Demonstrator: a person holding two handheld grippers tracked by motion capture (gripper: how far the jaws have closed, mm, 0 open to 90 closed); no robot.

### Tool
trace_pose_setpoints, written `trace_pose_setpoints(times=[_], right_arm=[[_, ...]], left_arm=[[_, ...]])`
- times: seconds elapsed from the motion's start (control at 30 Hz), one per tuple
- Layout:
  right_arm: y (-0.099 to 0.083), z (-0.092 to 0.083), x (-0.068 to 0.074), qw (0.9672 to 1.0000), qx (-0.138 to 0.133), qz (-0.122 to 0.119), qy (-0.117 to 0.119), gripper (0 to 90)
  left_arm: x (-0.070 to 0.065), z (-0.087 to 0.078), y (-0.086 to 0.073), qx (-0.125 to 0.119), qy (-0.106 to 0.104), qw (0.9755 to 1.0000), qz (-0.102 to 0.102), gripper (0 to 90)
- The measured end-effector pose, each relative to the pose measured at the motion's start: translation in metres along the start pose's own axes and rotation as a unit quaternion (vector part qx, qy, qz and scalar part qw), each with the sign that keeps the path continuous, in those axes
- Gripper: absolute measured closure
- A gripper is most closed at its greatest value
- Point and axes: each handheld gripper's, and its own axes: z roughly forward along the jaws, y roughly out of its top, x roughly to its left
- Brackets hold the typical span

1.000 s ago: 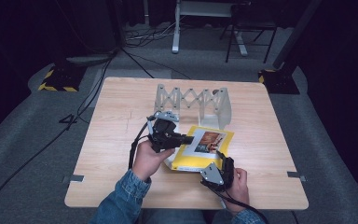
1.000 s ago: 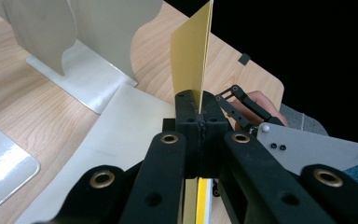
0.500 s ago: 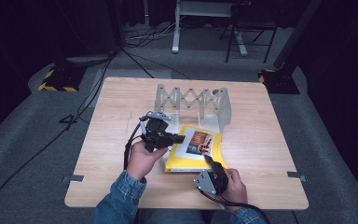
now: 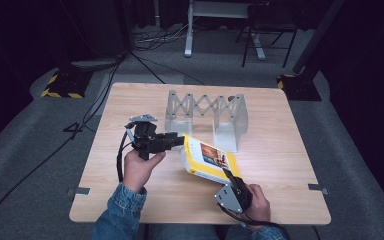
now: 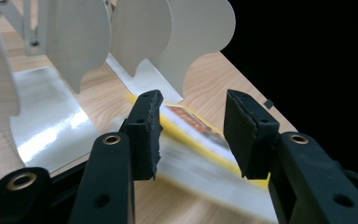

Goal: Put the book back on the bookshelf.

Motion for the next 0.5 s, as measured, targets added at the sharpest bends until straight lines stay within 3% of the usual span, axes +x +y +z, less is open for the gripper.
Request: trace_pose_setpoints(times=[0.03,0.17,0.3,0.5], right_arm=[[0.000,0.000,0.000,1.0000,0.000,0.000,0.000,75.4],[0.001,-0.008,-0.013,0.9991,-0.011,0.040,0.001,75.6],[0.002,-0.015,-0.027,0.9961,-0.024,0.084,0.005,75.7],[0.006,-0.022,-0.038,0.9932,-0.042,0.108,0.006,75.7]], left_arm=[[0.001,-0.002,-0.001,-0.003,0.002,1.0000,0.000,56.1],[0.006,-0.009,-0.004,-0.005,0.007,1.0000,-0.003,56.1],[0.015,-0.017,-0.012,-0.005,0.015,0.9998,-0.014,56.1],[0.025,-0.026,-0.022,-0.002,0.025,0.9993,-0.028,56.2]])
